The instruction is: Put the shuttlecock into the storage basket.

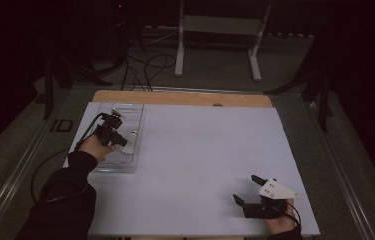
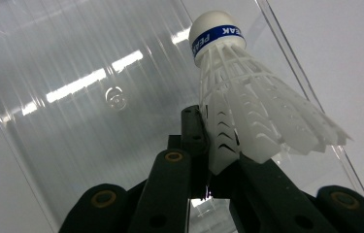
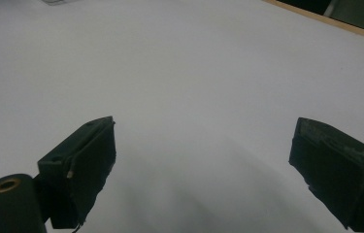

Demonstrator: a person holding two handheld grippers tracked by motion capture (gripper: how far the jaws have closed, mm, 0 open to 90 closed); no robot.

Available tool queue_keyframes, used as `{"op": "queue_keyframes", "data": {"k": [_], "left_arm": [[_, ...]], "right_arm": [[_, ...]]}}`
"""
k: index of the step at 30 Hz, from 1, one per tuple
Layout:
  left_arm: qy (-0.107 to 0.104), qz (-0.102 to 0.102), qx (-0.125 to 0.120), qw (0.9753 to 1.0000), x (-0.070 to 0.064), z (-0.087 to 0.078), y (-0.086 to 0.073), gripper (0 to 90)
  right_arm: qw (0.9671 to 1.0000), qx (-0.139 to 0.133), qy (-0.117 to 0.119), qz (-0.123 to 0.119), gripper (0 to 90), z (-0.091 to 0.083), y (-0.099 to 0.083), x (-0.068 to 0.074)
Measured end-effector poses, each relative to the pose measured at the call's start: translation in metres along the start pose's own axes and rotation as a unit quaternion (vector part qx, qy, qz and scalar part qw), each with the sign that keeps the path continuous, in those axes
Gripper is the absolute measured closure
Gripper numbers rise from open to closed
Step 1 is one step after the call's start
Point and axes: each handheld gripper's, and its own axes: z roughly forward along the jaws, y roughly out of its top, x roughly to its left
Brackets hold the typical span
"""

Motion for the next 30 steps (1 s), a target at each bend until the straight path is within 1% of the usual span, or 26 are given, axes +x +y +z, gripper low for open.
{"op": "queue_keyframes", "data": {"k": [2,5,6,8,10,11,12,13,14,15,16,18,19,21,22,23,24,25,27,29,30], "left_arm": [[0.000,0.000,-0.001,1.0000,-0.001,0.001,-0.001,85.8],[0.003,0.012,0.008,0.9999,-0.004,0.003,-0.002,81.6],[0.004,0.012,0.009,0.9999,-0.004,0.002,-0.002,81.0],[0.002,0.009,0.007,0.9999,-0.004,0.001,-0.002,76.5],[0.005,0.009,0.006,0.9999,-0.005,-0.002,-0.002,70.9],[0.006,0.008,0.003,0.9999,-0.005,-0.003,-0.002,66.5],[0.012,0.005,0.003,0.9999,-0.005,-0.005,-0.002,62.1],[0.018,0.004,-0.002,0.9998,-0.005,-0.007,-0.003,59.0],[0.019,-0.001,-0.008,0.9998,-0.005,-0.010,-0.003,56.9],[0.021,-0.005,-0.012,0.9997,-0.005,-0.013,-0.003,50.7],[0.016,-0.006,-0.013,0.9998,-0.005,-0.015,-0.002,47.7],[0.019,-0.010,-0.022,0.9995,-0.005,-0.020,-0.002,39.4],[0.013,-0.013,-0.026,0.9995,-0.006,-0.022,-0.003,36.5],[-0.004,-0.004,-0.022,0.9997,-0.007,-0.024,-0.003,26.8],[-0.009,0.003,-0.023,0.9997,-0.008,-0.024,-0.004,20.3],[-0.012,0.008,-0.020,0.9997,-0.009,-0.025,-0.004,15.8],[-0.007,0.009,-0.020,0.9997,-0.011,-0.025,-0.004,15.3],[0.000,0.018,-0.019,0.9997,-0.013,-0.026,-0.004,14.4],[-0.003,0.025,-0.013,0.9996,-0.015,-0.027,-0.004,8.8],[-0.008,0.031,-0.015,0.9994,-0.017,-0.028,-0.004,2.9],[-0.010,0.033,-0.018,0.9992,-0.018,-0.029,-0.004,2.2]], "right_arm": [[1.0000,0.000,0.000,0.000,9.5,0.000,0.000,0.000],[1.0000,0.001,0.001,-0.001,9.6,0.000,0.000,0.000],[1.0000,0.001,0.001,-0.001,9.5,0.000,0.000,0.000],[1.0000,0.002,0.001,-0.001,9.5,0.000,0.000,0.000],[1.0000,0.001,0.001,-0.001,9.5,0.000,0.000,0.000],[1.0000,0.001,0.001,-0.001,9.5,0.000,0.000,0.000],[1.0000,0.001,0.001,-0.001,9.6,0.000,0.000,0.000],[1.0000,0.000,0.000,0.000,9.6,0.000,0.000,0.000],[1.0000,0.001,0.000,0.000,9.5,0.000,0.000,0.000],[1.0000,0.001,0.000,0.000,9.5,0.000,0.000,0.000],[1.0000,0.002,0.000,-0.001,9.5,0.000,0.000,0.000],[1.0000,0.003,0.000,-0.001,9.5,0.000,0.000,0.000],[1.0000,0.003,0.001,-0.001,9.5,0.000,0.000,0.001],[1.0000,0.003,0.000,-0.002,9.5,0.000,0.000,0.001],[1.0000,0.003,0.000,-0.002,9.6,0.000,0.000,0.001],[1.0000,0.003,0.000,-0.001,9.5,0.000,0.000,0.001],[1.0000,0.003,-0.001,-0.001,9.5,0.000,0.000,0.001],[1.0000,0.003,0.000,-0.001,9.6,0.000,0.000,0.001],[1.0000,0.003,0.000,-0.002,9.5,0.000,0.000,0.001],[1.0000,0.004,0.000,-0.002,9.5,0.000,0.000,0.001],[1.0000,0.003,-0.001,-0.002,9.6,0.000,0.000,0.001]]}}
